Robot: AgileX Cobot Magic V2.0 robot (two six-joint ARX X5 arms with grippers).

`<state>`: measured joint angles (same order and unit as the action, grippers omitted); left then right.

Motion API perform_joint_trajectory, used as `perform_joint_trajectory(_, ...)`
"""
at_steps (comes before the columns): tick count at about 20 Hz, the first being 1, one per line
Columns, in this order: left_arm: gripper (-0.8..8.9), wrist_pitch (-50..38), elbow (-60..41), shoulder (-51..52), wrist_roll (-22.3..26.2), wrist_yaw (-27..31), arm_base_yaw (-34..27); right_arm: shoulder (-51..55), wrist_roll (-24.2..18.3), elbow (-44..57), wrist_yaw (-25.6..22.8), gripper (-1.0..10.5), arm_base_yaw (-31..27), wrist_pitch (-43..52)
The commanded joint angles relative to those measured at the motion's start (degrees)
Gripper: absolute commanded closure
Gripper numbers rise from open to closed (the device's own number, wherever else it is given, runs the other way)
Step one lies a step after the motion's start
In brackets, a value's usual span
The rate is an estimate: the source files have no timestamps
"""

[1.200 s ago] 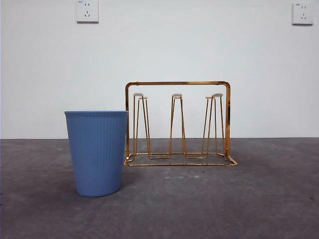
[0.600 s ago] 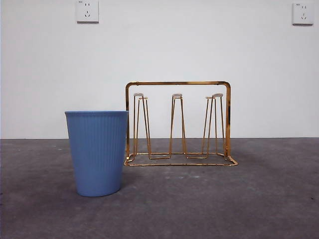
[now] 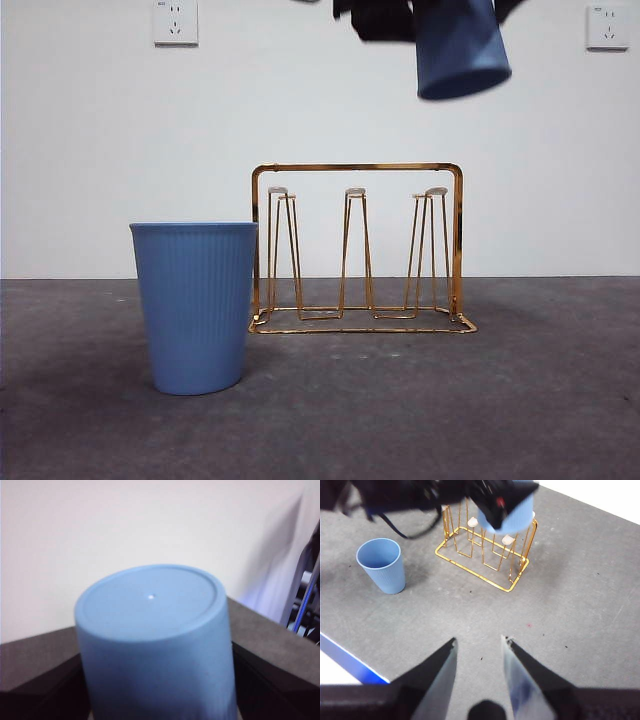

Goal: Pick up cup 1,put cup 1 in the cup rack,pick up cup 2,put cup 2 in the cup rack

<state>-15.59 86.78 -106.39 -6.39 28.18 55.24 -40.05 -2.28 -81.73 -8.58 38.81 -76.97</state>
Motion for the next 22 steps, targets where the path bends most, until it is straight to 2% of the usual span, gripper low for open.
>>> perform_joint_trajectory(1, 8.20, -1.5, 0.0, -1.9, 0.8, 0.6, -0.8, 0.2, 0.6, 0.6, 0.0, 7.9, 0.0, 0.2)
perform_joint_trajectory(13, 8.20, -6.4, 0.0, -7.1, 0.0, -0.1, -3.6, 0.2, 0.5, 0.6, 0.0, 7.9, 0.0, 0.5)
perform_joint_trajectory(22, 8.20, -6.4, 0.0, -9.7, -2.4, 0.3, -4.1, 0.2, 0.5, 0.6, 0.0, 7.9, 0.0, 0.6)
